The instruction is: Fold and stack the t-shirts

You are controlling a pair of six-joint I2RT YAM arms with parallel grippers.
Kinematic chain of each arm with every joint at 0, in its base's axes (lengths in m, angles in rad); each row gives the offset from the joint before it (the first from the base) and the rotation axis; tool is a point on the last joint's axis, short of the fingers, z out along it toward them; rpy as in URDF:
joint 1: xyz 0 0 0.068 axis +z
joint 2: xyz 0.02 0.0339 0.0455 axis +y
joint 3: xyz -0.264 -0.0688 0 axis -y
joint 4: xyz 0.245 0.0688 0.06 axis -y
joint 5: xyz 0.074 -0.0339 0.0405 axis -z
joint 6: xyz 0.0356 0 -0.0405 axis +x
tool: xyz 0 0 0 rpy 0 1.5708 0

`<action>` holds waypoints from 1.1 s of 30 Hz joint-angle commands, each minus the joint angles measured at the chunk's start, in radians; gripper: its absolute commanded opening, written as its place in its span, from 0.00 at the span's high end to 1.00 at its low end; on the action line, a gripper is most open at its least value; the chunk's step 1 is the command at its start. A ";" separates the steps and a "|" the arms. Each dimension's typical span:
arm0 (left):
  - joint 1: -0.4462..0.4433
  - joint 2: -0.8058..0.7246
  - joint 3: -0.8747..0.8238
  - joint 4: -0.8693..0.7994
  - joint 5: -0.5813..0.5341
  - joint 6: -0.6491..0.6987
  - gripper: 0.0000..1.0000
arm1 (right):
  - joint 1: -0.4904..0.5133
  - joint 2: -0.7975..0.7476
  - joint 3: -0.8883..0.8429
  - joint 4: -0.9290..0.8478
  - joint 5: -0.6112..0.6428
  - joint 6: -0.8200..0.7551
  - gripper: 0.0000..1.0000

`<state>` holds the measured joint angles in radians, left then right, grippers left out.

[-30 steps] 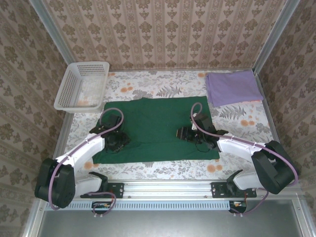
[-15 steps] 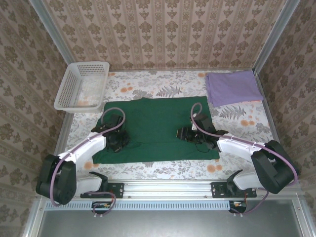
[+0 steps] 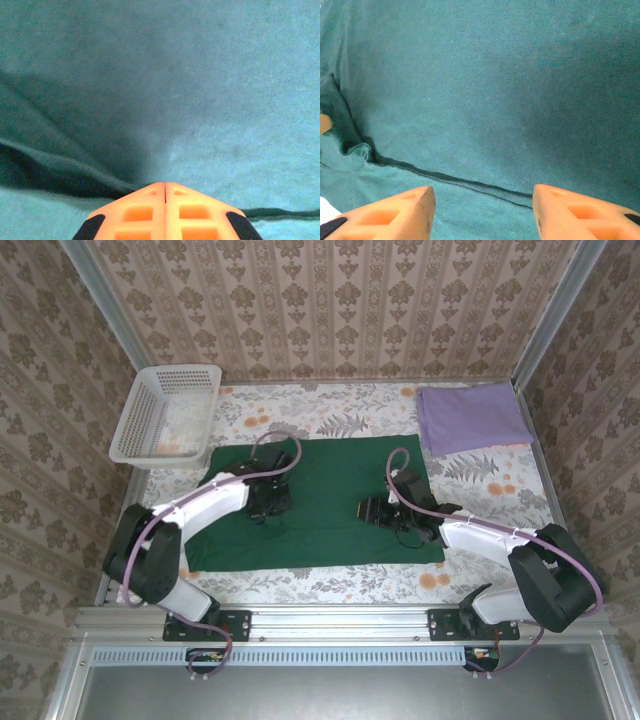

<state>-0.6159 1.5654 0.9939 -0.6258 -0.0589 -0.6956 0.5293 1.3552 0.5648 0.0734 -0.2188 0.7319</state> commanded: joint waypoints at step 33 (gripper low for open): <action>0.362 0.488 0.808 -0.178 0.062 0.254 0.22 | -0.348 0.027 0.299 -0.267 0.223 -0.073 0.28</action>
<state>-0.2634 1.9186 1.7180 -0.7357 -0.0353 -0.5030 0.2539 1.3193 0.7715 -0.1333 -0.0399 0.7063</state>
